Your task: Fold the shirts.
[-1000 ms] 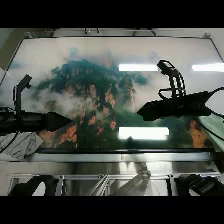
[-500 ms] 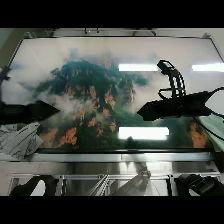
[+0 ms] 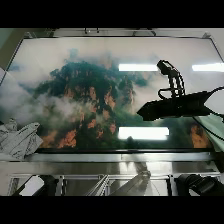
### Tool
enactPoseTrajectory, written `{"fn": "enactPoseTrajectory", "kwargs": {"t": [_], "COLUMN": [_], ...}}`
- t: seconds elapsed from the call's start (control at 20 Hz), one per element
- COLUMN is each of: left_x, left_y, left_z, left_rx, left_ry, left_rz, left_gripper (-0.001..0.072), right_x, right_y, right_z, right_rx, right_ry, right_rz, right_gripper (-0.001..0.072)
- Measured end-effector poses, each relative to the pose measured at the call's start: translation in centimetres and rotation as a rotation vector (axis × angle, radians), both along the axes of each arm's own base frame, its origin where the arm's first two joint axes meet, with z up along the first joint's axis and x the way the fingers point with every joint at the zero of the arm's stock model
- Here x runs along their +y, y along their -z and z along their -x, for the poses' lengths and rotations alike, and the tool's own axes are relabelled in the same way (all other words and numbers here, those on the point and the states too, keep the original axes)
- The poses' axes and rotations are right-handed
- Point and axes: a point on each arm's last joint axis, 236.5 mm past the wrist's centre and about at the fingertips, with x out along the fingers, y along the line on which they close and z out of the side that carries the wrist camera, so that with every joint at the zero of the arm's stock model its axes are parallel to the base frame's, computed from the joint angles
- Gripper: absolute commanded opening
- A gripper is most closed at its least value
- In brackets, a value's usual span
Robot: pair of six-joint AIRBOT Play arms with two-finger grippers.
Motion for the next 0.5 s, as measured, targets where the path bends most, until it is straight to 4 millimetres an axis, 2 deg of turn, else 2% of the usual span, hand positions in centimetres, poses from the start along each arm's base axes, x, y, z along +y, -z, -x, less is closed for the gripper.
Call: {"fn": "enactPoseTrajectory", "kwargs": {"t": [0.1, 0.2, 0.5], "left_x": [0.9, 1.9, 5.0], "left_y": [2.6, 4.2, 6.7], "left_z": [1.3, 1.8, 3.5], "left_rx": [0.044, 0.059, 0.067], "left_ry": [-0.02, -0.034, -0.059], "left_rz": [0.066, 0.115, 0.195], "left_gripper": [0.0718, 0.0718, 0.0718], "right_x": [0.0, 0.0, 0.0], "right_y": [0.0, 0.0, 0.0], "right_z": [0.0, 0.0, 0.0], "right_rx": [0.0, 0.0, 0.0], "right_ry": [0.0, 0.0, 0.0], "right_rz": [0.0, 0.0, 0.0], "right_gripper": [0.0016, 0.0016, 0.0016]}}
